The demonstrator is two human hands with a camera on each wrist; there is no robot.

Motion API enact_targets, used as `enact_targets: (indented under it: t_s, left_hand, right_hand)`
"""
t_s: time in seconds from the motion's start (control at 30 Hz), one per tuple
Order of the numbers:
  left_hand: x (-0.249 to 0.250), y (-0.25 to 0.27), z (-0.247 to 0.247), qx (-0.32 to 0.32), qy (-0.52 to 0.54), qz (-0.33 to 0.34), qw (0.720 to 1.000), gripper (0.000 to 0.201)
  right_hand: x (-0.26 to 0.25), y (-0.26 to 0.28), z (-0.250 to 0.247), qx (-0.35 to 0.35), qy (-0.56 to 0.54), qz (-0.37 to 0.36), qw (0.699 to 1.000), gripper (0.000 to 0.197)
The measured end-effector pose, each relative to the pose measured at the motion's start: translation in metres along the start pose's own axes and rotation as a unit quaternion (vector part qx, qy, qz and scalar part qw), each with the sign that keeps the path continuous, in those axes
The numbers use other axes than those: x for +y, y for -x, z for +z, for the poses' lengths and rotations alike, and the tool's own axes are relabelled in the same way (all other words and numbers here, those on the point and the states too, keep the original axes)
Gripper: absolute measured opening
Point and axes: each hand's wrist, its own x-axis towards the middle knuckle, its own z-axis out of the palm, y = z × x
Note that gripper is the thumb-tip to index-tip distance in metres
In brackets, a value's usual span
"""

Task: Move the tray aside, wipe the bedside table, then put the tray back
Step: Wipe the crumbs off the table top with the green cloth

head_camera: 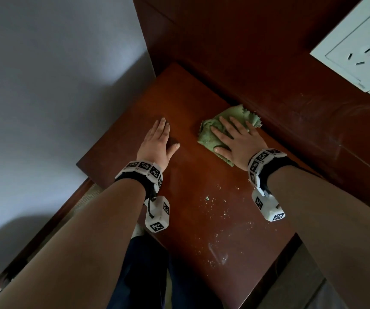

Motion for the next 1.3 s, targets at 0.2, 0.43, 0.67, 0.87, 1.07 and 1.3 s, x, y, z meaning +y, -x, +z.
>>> enact_targets:
  t_s: [0.2, 0.43, 0.67, 0.87, 1.07, 1.3]
  left_hand:
    - [0.005, -0.003, 0.004, 0.006, -0.010, -0.011, 1.000, 0.067]
    - [0.002, -0.004, 0.008, 0.010, 0.001, -0.009, 1.000, 0.069]
    - [0.002, -0.005, 0.009, 0.019, -0.005, 0.004, 1.000, 0.070]
    - [-0.002, -0.005, 0.007, 0.004, -0.027, 0.019, 0.999, 0.072]
    - [-0.005, -0.005, 0.003, -0.013, -0.035, 0.033, 0.999, 0.074]
    - [-0.014, -0.007, -0.001, -0.043, -0.050, 0.057, 0.996, 0.079]
  right_hand:
    - [0.009, 0.001, 0.002, 0.017, -0.037, 0.067, 0.997, 0.062]
    - [0.008, 0.011, 0.010, 0.011, -0.087, 0.145, 0.985, 0.062]
    - [-0.009, 0.016, 0.012, -0.005, -0.143, 0.219, 0.965, 0.061]
    - [-0.021, 0.018, 0.007, -0.023, -0.180, 0.250, 0.951, 0.062]
    - [-0.038, 0.025, 0.009, -0.021, -0.194, 0.273, 0.942, 0.061]
    - [-0.062, 0.031, 0.014, -0.020, -0.196, 0.283, 0.939, 0.062]
